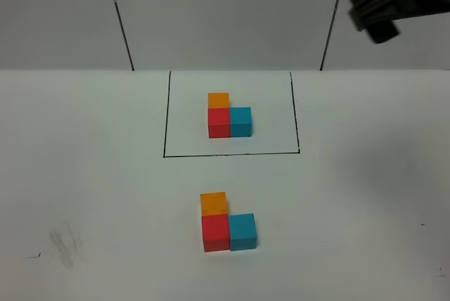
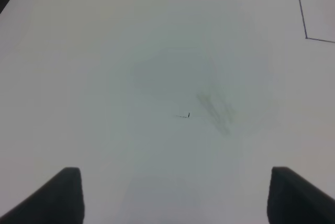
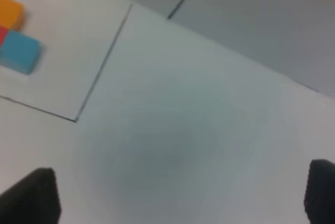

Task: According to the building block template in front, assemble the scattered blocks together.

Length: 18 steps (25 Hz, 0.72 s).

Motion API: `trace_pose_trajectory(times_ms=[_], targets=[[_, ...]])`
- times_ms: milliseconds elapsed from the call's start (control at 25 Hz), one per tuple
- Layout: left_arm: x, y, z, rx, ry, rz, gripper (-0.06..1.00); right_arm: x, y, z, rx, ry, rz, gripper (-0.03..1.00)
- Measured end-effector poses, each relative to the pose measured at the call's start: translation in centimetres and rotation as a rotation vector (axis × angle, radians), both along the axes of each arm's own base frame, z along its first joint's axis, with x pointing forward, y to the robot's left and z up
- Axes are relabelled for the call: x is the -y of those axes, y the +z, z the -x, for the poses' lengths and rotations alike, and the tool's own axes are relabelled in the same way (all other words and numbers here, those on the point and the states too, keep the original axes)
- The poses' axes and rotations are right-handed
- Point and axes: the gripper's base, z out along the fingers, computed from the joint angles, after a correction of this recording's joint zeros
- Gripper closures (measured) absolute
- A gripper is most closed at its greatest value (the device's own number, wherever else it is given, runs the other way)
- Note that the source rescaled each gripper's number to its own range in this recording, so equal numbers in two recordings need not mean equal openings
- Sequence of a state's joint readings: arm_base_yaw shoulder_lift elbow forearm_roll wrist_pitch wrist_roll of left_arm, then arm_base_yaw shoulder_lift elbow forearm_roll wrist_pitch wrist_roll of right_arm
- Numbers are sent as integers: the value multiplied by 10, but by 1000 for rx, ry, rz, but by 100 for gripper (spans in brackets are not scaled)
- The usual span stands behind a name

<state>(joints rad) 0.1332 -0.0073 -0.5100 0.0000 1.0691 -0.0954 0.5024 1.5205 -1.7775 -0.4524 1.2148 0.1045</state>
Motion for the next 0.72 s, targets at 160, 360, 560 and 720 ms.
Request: trace_pose_trajectory(times_ms=[160,360,560,720], targets=[[0,0,0,0,0,0,34,46,8,47,24,-33,37,5],[0,0,0,0,0,0,34,82,-3,120,48,-24,30,14],[0,0,0,0,-1,-1,34,100,-39,195,32,47,-137,26],[0,0,0,0,-1,-1,34,107,-77,239,13,105,-258,35]])
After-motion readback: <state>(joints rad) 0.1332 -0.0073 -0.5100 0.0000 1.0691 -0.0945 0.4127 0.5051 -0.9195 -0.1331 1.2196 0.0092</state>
